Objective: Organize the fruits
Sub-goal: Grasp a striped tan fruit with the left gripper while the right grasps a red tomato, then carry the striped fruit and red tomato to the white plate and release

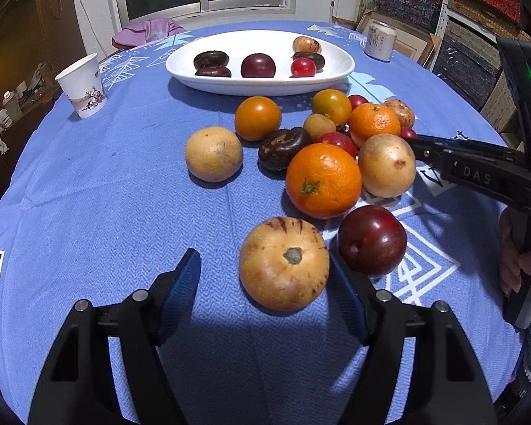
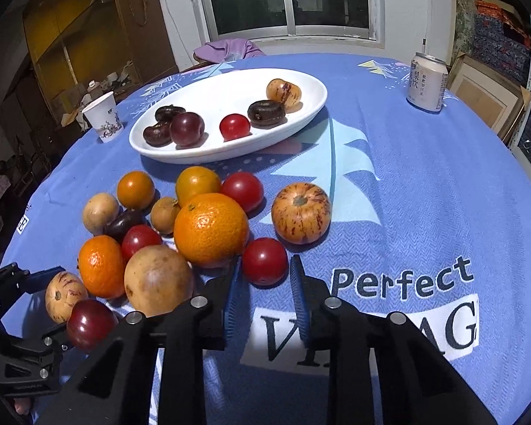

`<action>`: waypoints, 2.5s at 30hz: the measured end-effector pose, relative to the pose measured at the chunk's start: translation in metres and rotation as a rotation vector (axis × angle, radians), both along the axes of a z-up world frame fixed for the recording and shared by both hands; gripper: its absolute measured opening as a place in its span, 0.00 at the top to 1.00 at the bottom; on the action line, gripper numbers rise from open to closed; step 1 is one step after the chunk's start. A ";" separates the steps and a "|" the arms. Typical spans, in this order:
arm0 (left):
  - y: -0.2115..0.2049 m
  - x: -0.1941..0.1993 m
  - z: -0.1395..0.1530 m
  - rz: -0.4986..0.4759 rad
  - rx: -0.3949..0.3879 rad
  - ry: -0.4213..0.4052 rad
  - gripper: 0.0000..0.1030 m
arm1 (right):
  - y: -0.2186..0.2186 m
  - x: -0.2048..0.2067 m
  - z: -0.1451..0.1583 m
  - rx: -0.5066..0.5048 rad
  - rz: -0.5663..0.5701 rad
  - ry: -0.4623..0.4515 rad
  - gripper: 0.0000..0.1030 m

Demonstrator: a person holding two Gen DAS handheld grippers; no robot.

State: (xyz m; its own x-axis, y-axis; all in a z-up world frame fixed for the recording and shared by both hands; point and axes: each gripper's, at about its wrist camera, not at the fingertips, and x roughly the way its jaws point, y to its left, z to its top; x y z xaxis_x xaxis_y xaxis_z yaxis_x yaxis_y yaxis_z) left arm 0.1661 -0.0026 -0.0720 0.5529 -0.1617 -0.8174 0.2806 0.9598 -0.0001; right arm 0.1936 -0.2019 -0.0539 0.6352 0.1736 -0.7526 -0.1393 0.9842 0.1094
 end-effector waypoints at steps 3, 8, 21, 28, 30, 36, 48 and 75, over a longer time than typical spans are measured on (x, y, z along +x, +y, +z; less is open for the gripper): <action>0.001 0.000 0.000 0.001 -0.010 0.001 0.33 | -0.001 0.003 0.000 0.006 0.006 0.002 0.75; 0.002 -0.002 0.003 -0.025 -0.048 -0.008 0.54 | -0.002 0.002 0.001 0.015 0.008 0.002 0.75; 0.016 -0.003 0.019 0.051 -0.074 -0.083 0.58 | -0.012 -0.008 0.010 0.070 -0.010 -0.043 0.76; 0.033 0.034 0.090 0.105 -0.059 -0.166 0.58 | -0.021 -0.013 0.098 0.131 0.050 -0.210 0.76; 0.033 0.054 0.125 0.120 -0.053 -0.227 0.58 | -0.021 -0.006 0.139 0.138 0.065 -0.280 0.76; 0.013 0.135 0.184 0.167 -0.029 -0.336 0.58 | 0.007 0.055 0.209 0.134 0.101 -0.387 0.76; -0.004 0.269 0.078 0.199 -0.051 -0.106 0.58 | 0.033 0.235 0.062 0.043 0.061 -0.005 0.76; 0.009 0.291 0.045 0.194 -0.084 -0.017 0.45 | 0.021 0.246 0.051 0.036 0.039 -0.016 0.53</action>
